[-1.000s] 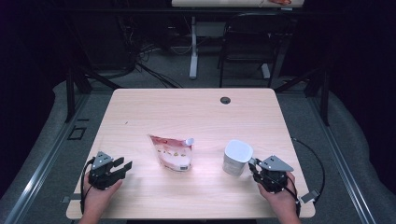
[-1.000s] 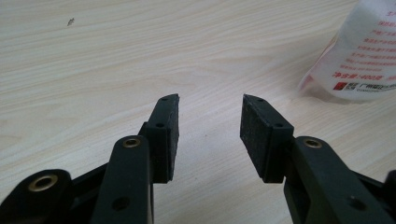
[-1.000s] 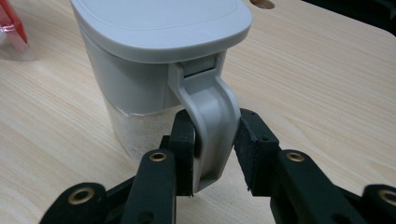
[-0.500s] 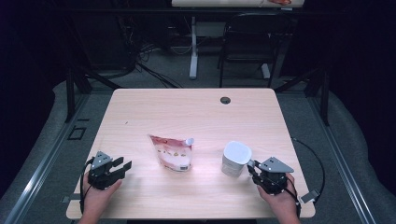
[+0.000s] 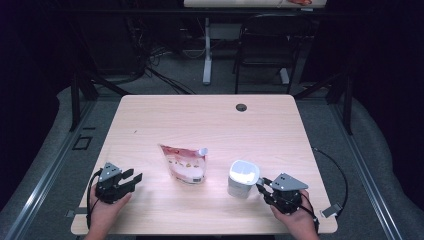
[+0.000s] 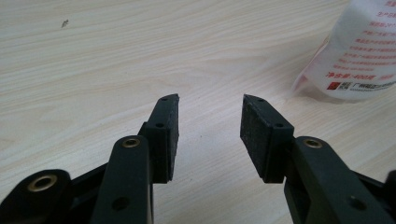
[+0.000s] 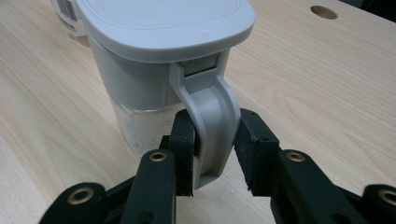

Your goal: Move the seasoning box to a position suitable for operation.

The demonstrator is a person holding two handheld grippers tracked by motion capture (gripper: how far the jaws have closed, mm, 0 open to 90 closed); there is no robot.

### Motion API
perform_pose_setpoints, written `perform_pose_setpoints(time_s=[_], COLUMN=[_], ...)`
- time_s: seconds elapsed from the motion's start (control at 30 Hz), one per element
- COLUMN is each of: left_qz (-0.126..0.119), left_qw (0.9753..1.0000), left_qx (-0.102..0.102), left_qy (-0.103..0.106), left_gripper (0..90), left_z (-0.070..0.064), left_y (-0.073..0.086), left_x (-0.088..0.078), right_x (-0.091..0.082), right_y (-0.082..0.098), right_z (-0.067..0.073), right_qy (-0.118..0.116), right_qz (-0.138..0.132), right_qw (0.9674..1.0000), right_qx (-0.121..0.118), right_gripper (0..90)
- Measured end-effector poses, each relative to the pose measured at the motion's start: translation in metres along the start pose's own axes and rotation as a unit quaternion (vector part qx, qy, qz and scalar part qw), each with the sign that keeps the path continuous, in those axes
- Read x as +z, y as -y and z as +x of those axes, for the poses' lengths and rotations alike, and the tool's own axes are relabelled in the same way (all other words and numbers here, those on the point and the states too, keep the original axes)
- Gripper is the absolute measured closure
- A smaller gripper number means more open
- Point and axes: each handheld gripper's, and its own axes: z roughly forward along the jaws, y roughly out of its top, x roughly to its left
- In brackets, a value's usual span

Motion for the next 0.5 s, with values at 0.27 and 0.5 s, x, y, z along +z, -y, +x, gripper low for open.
perform_pose_setpoints(time_s=[0.27,0.5], left_qz=[0.002,0.001], left_qw=[1.0000,1.0000], left_qx=[0.000,0.001], left_qy=[0.001,0.000], left_gripper=[57.0,56.9], left_z=[0.001,0.001], left_y=[0.001,0.001], left_x=[-0.002,-0.003], right_x=[-0.006,-0.008], right_y=[0.005,0.007], right_z=[-0.003,-0.013], right_qy=[0.006,0.012], right_qz=[-0.016,-0.012], right_qw=[0.9997,0.9991], right_qx=[0.018,0.038], right_gripper=[59.2,61.1])
